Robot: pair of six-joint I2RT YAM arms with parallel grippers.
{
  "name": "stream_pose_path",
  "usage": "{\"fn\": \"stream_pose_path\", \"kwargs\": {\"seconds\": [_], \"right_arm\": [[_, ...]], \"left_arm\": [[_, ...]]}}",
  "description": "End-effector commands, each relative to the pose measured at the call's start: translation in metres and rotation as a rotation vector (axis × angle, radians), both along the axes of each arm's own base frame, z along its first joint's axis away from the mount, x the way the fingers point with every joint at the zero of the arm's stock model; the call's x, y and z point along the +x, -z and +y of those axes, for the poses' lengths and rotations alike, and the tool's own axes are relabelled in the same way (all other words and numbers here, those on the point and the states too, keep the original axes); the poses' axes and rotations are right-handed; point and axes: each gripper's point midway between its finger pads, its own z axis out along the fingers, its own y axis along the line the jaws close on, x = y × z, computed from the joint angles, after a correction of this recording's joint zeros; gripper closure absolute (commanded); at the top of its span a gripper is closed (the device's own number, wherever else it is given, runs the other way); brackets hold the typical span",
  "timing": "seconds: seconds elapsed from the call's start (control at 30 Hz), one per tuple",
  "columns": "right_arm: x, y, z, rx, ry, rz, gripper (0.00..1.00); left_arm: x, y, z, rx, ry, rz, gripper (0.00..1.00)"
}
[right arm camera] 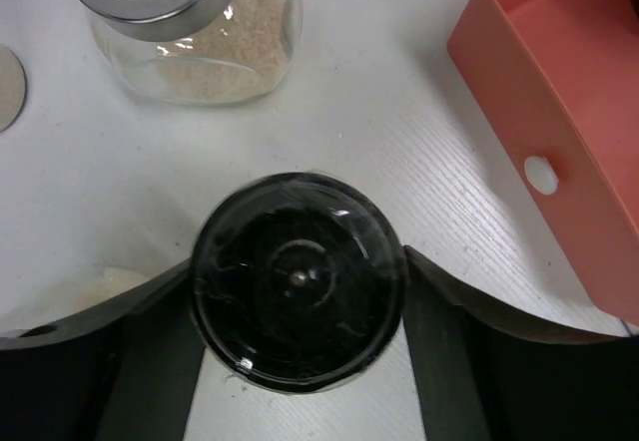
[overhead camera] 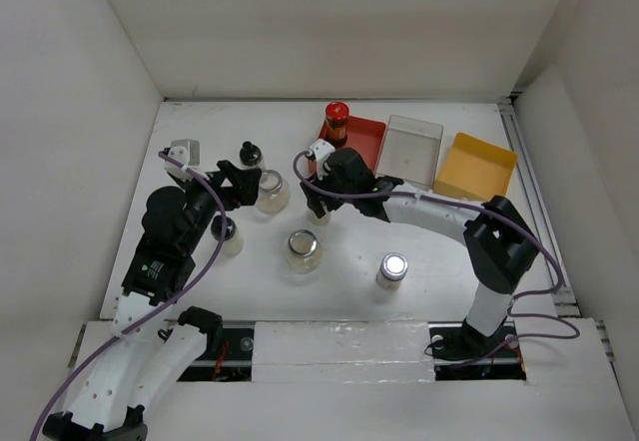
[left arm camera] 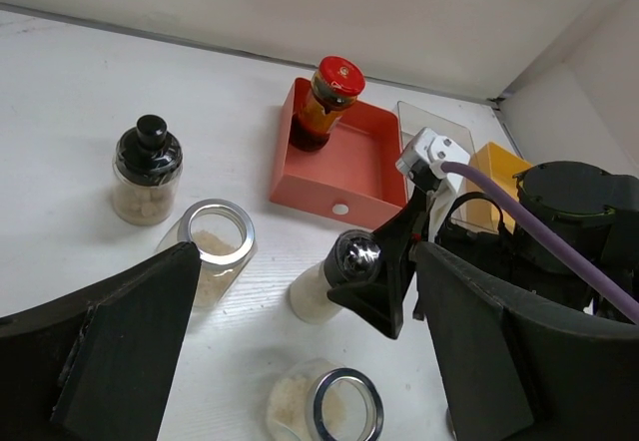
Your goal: Organize the condiment bottles
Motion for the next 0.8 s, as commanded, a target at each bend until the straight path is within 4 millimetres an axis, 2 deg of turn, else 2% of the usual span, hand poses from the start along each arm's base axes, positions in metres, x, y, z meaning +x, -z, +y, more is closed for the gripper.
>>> {"fn": "stream_pose_path", "kwargs": {"seconds": [0.0,0.07,0.2,0.23,0.3,0.37,0.43,0.5,0.53,0.6,0.63,0.67,0.7,0.77], "right_arm": [[0.020,-0.047,0.018,0.109,0.017,-0.123,0.28],[0.022,-0.057,0.017,0.126,0.026,-0.146,0.36],[0.021,-0.093,0.016,0.190,0.026,-0.206,0.39],[0.020,-0.110,0.015,0.219,0.027,-0.233,0.39],[0.029,-0.129,0.002,0.248,0.057,-0.267,0.39],[0.033,-0.161,-0.009,0.326,0.078,-0.308,0.42],[0.048,-0.181,-0.029,0.371,0.113,-0.343,0.42],[0.063,-0.190,-0.044,0.387,0.156,-0.363,0.42],[0.078,-0.191,-0.060,0.381,0.198,-0.373,0.42],[0.097,-0.191,-0.073,0.380,0.250,-0.378,0.42],[0.112,-0.190,-0.090,0.365,0.307,-0.389,0.42],[0.122,-0.196,-0.097,0.371,0.332,-0.408,0.42],[0.135,-0.186,-0.101,0.359,0.350,-0.401,0.42],[0.160,-0.190,-0.122,0.358,0.410,-0.430,0.42]], "left_arm": [[-0.001,-0.013,-0.002,-0.016,0.016,-0.049,0.14],[-0.001,-0.013,-0.002,-0.016,0.016,-0.049,0.14],[-0.001,-0.013,-0.002,-0.016,0.016,-0.049,0.14],[-0.001,-0.013,-0.002,-0.016,0.016,-0.049,0.14],[-0.001,-0.013,-0.002,-0.016,0.016,-0.049,0.14],[-0.001,-0.013,-0.002,-0.016,0.016,-0.049,0.14],[0.000,-0.015,-0.002,-0.019,0.016,-0.058,0.14],[-0.001,-0.015,-0.004,-0.020,0.025,-0.058,0.15],[-0.001,-0.015,-0.004,-0.020,0.025,-0.058,0.15],[-0.001,-0.015,-0.004,-0.020,0.025,-0.058,0.15],[-0.001,-0.015,-0.004,-0.020,0.025,-0.058,0.15],[-0.001,-0.015,-0.004,-0.020,0.025,-0.058,0.15],[-0.001,-0.015,-0.004,-0.020,0.025,-0.058,0.15],[-0.001,-0.015,-0.004,-0.020,0.025,-0.058,0.15]]}}
